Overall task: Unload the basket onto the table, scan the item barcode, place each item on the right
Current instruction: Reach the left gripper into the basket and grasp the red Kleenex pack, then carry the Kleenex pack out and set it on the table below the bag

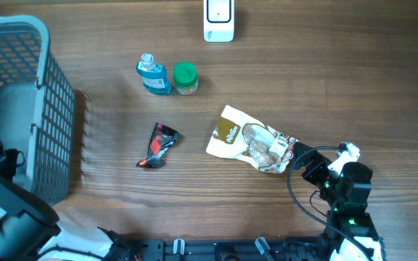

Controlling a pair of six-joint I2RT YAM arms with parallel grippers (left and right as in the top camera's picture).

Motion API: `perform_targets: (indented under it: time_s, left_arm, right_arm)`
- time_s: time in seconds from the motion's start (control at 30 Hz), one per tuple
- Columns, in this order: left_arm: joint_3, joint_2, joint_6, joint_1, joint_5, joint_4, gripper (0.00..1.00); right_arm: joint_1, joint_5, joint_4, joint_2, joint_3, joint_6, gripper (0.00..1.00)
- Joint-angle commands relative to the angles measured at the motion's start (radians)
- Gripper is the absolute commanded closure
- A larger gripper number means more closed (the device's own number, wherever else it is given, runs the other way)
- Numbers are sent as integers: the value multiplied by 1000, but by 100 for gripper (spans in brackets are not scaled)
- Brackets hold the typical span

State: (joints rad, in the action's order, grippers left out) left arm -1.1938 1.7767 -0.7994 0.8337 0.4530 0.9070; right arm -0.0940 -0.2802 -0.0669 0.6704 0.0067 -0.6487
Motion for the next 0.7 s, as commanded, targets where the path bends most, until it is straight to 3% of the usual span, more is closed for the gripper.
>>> perform_targets:
  time_s: [0.0,0.1,0.17,0.2,0.33,0.6,0.67]
  left_arm:
    - [11,45,-16,7,30,-3,5]
    - [12,53,-16,7,41,-3,19]
    - [12,53,-16,7,43,-3,58]
    - [12,53,-16,7,43,-3,70]
    - [12,53,-16,7,43,-2,94]
    - [2,52,-15,6,41,-2,96]
    - [-55,50,81,-4,-12,6,96]
  right_arm:
    - [2,0,1,0,-1,21,0]
    - [2,0,1,0,-1,21,0]
    - [2,8,1,0,-1,21,0]
    - [2,11,2,0,-1,21,0]
    - [2,11,2,0,-1,21,0]
    - [2,11,2,0,-1,21,0]
    - [2,11,3,0,-1,21,0]
